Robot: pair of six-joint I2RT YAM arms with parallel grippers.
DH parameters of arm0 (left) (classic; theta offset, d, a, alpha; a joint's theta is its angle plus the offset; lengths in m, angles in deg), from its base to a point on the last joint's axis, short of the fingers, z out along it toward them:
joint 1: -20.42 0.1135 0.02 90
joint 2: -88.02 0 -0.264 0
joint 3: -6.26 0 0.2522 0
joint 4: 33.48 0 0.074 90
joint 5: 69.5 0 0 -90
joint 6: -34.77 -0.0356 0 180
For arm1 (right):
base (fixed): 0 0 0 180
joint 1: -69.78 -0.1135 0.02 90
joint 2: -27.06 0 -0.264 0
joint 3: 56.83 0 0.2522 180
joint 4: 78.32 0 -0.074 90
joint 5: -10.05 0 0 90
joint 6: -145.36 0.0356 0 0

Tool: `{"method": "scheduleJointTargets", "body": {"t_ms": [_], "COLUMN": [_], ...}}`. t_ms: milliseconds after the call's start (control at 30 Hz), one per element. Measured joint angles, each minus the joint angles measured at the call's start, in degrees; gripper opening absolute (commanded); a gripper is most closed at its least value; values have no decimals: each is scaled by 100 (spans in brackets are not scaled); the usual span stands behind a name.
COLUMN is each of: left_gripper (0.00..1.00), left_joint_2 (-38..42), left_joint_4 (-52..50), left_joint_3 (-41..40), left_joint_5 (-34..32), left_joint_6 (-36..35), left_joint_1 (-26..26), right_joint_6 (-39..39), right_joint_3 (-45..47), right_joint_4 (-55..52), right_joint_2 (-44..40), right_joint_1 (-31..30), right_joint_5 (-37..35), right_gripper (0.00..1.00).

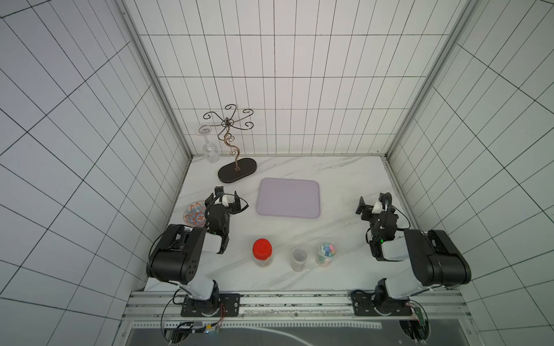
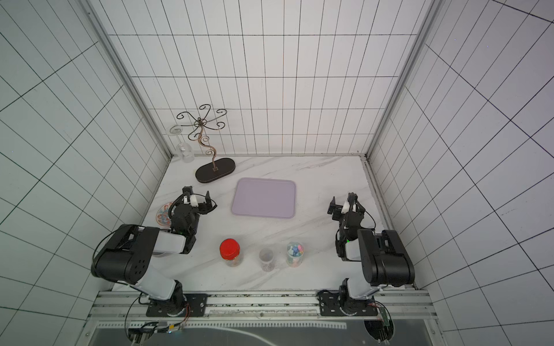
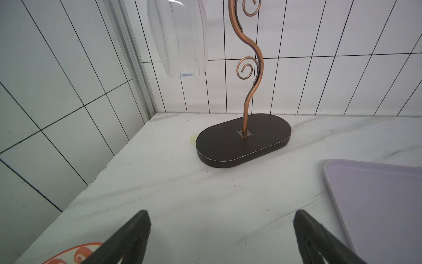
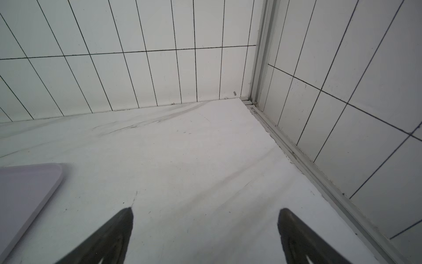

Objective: Pour the candies out of the jar
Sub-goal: Pick up the jar from the center of the board.

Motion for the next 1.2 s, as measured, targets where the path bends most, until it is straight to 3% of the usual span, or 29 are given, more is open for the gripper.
{"method": "scheduleJointTargets", "body": {"t_ms": [1200], "left_gripper": [97], "left_joint_2": [0], "left_joint_4": [0], "left_joint_3": [-2], "left_joint_5": [227], "left_joint_6": [2], "left_joint_1": [120], "right_joint_6": [0], "right_joint_3": [0], "right_joint_4": [0], "right_joint_2": [0], "right_joint_1": [0], "right_joint_5": [0], "right_gripper": [99]}}
